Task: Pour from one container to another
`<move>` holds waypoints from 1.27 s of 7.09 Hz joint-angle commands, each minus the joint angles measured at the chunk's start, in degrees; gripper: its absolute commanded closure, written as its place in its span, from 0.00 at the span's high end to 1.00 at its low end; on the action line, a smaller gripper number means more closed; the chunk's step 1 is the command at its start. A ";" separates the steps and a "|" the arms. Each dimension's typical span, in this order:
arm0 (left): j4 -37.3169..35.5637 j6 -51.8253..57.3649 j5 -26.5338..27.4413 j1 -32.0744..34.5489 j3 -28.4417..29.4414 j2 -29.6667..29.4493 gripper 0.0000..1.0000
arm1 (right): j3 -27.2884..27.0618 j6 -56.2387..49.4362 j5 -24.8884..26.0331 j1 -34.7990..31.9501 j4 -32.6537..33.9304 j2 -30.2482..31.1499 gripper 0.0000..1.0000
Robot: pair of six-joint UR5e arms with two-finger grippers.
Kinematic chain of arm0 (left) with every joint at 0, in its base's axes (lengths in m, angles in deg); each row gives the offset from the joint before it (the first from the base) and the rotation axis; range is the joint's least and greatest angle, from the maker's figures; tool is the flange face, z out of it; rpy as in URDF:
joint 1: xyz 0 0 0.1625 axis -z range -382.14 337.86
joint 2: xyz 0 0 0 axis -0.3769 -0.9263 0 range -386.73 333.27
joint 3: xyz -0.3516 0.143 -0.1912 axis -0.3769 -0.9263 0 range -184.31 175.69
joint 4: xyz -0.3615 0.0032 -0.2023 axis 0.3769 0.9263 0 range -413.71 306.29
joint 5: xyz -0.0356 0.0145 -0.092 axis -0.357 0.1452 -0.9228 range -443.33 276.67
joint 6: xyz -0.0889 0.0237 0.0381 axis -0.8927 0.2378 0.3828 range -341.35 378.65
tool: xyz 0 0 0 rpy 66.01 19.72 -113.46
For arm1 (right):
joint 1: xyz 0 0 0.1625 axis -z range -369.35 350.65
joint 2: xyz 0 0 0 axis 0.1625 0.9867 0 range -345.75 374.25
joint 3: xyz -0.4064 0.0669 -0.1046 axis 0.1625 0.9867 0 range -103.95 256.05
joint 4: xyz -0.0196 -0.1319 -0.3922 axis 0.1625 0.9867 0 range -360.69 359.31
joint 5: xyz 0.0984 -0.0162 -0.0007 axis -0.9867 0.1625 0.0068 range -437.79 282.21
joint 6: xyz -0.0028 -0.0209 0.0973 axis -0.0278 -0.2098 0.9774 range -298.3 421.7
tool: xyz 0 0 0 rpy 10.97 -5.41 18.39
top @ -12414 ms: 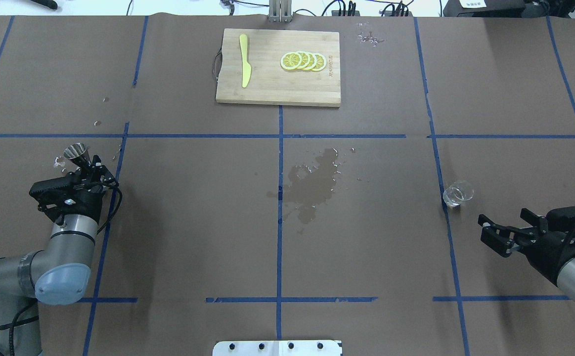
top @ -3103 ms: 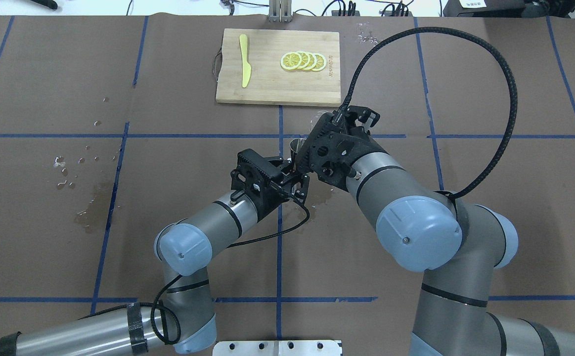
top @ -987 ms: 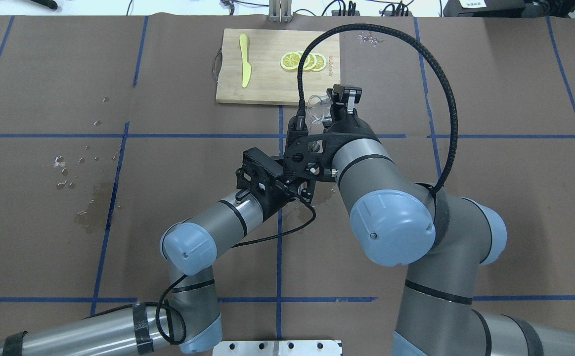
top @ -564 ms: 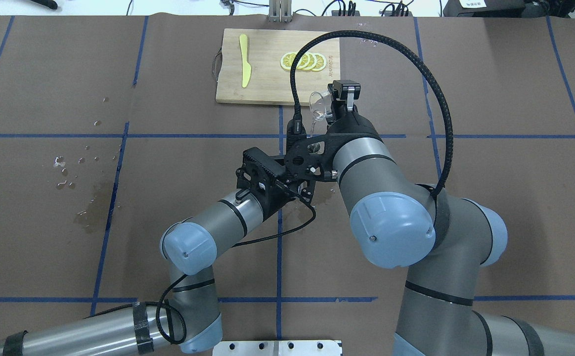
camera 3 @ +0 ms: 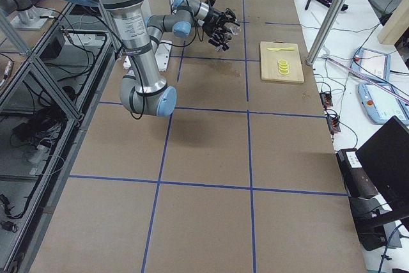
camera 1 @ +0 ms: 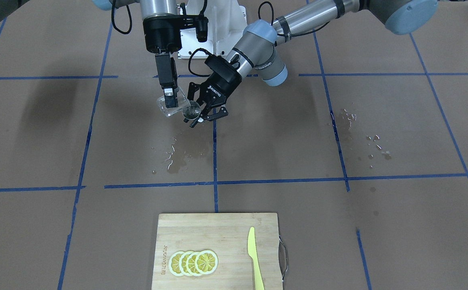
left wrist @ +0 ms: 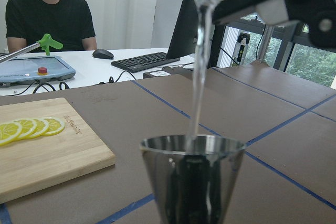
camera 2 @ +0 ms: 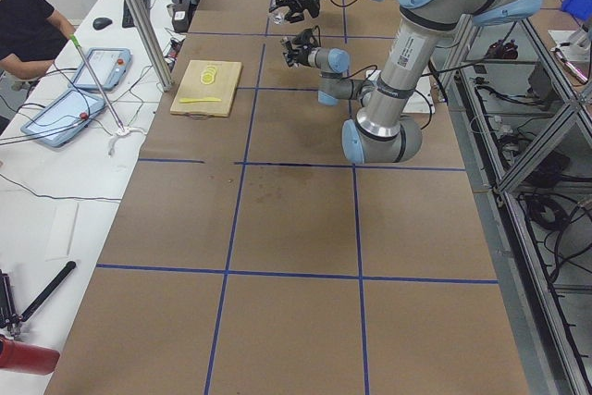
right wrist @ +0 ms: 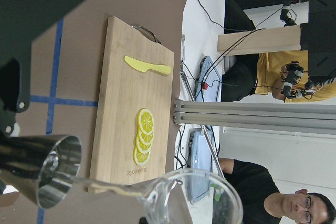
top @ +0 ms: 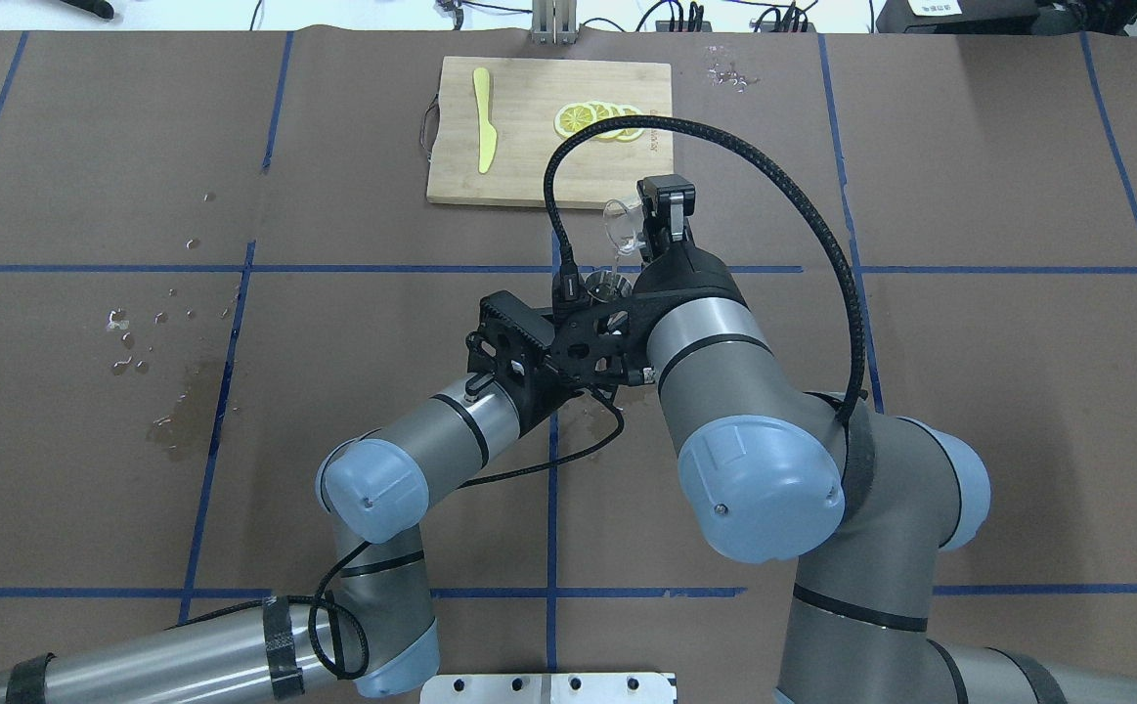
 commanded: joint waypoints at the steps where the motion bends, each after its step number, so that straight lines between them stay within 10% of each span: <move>1: 0.00 0.00 0.00 0.03 0.00 0.00 0.00 | -0.04 -3.71 1.48 0.73 0.79 -0.05 0.00; 9: 0.09 0.00 0.09 0.03 -0.08 0.00 0.00 | -1.71 7.84 2.36 1.17 0.18 -0.05 0.00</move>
